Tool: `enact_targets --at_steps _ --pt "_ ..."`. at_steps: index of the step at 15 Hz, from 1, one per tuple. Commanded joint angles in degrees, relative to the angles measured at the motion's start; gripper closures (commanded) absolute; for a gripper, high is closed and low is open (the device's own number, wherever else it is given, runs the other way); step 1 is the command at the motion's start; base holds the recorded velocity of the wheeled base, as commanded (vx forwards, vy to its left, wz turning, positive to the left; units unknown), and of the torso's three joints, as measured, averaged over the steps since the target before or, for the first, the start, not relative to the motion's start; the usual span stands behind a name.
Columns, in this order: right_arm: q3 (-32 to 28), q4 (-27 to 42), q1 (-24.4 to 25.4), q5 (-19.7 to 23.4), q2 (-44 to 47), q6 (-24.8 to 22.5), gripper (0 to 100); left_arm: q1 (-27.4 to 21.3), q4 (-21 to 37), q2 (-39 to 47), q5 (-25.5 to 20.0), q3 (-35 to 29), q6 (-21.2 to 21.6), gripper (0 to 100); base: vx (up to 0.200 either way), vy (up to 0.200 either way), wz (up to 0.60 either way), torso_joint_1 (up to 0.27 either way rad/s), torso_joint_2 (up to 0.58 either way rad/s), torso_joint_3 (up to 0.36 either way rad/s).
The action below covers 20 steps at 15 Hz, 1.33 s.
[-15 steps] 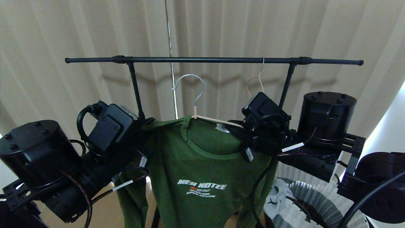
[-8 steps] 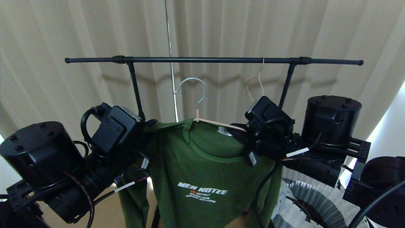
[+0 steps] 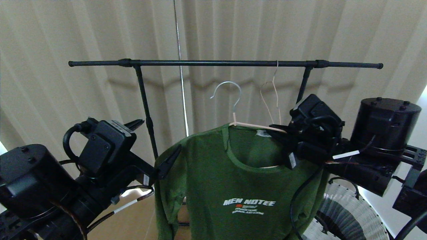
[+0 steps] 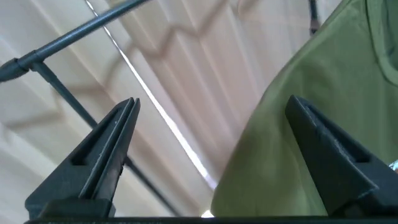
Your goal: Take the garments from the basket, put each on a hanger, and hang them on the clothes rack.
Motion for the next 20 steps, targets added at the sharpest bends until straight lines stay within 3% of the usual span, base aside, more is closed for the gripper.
enact_targets --at_steps 1,9,11,13,14,17,18,20 --pt "1.6 0.0 -2.5 0.0 -4.6 0.6 100 0.3 -0.8 -0.2 0.1 1.3 -1.2 0 0.0 0.0 0.0 0.0 0.0 0.0" --pt "7.0 -0.2 -3.4 0.7 -11.0 2.8 100 5.6 -0.7 0.9 0.0 14.1 -2.0 0 0.0 0.0 0.0 0.0 0.0 0.0" --pt "7.3 -2.2 -3.1 0.8 -10.8 3.0 100 5.0 -0.7 2.1 -0.1 14.9 -2.1 0 0.0 0.0 0.0 0.0 0.0 0.0" --pt "7.6 -3.5 -1.7 2.0 -10.8 2.9 100 5.0 -0.8 3.3 -2.2 14.5 -2.1 0 0.0 0.0 0.0 0.0 0.0 0.0" --pt "7.6 -3.9 -1.3 2.4 -10.8 2.9 100 5.0 -0.8 3.3 -5.6 14.5 -2.2 0 0.0 0.0 0.0 0.0 0.0 0.0" --pt "7.7 -3.9 -0.4 2.4 -11.3 2.9 100 5.1 -0.8 3.3 -6.7 14.3 -2.2 0 0.0 0.0 0.0 0.0 0.0 0.0" --pt "7.7 -3.9 -0.4 2.4 -11.4 2.9 100 5.1 -0.8 3.3 -6.7 14.3 -2.2 100 0.0 0.0 0.0 0.0 0.0 0.0" --pt "7.7 -3.9 -0.4 2.4 -11.7 2.9 100 5.2 -0.8 3.3 -6.6 13.9 -2.1 100 0.0 0.0 0.0 0.0 0.0 0.0"
